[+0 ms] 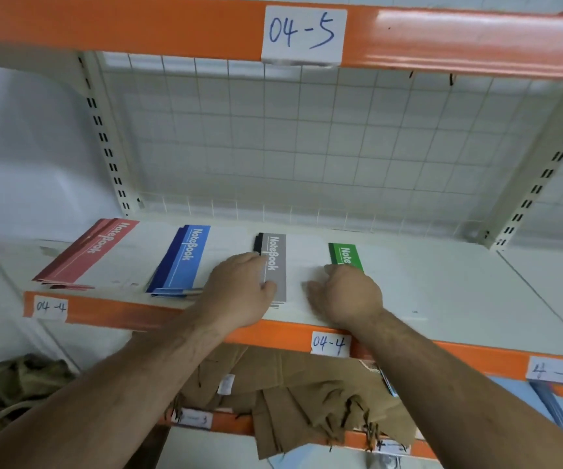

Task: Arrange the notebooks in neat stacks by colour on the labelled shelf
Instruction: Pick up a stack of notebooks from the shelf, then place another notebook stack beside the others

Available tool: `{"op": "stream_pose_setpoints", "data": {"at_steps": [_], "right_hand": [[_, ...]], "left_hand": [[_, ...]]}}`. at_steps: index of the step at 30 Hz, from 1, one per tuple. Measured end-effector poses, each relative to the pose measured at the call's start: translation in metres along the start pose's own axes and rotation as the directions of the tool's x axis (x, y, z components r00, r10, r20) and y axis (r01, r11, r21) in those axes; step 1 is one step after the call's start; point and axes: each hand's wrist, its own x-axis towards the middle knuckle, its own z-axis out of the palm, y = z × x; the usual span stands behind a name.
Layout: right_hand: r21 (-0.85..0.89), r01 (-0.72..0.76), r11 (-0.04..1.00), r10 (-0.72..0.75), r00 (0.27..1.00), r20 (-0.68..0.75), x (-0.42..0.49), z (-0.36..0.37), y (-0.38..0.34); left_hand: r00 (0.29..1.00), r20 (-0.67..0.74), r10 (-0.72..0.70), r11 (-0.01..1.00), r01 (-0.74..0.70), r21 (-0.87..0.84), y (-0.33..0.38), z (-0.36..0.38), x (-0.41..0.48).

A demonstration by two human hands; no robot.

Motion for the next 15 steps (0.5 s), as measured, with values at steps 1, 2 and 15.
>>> {"op": "stream_pose_setpoints", "data": {"at_steps": [1, 2, 15], "right_hand": [[-0.02, 0.003, 1.0, -0.003, 0.999, -0.041, -0.005, -0.003, 0.002], [-0.059, 0.017, 0.998, -0.021, 0.997, -0.08, -0.01, -0.005, 0.004], [-0.202, -0.273, 0.941, 0.261, 0.962, -0.087, -0.128, -0.017, 0.055]], "left_hand": [[1.0, 0.003, 0.026, 1.0, -0.026, 0.01, 0.001, -0.001, 0.001], [0.998, 0.008, 0.055, 0.998, -0.056, 0.028, 0.002, -0.001, 0.003], [0.857, 0.277, 0.434, 0.887, -0.46, 0.033, 0.055, 0.039, -0.003]]}}
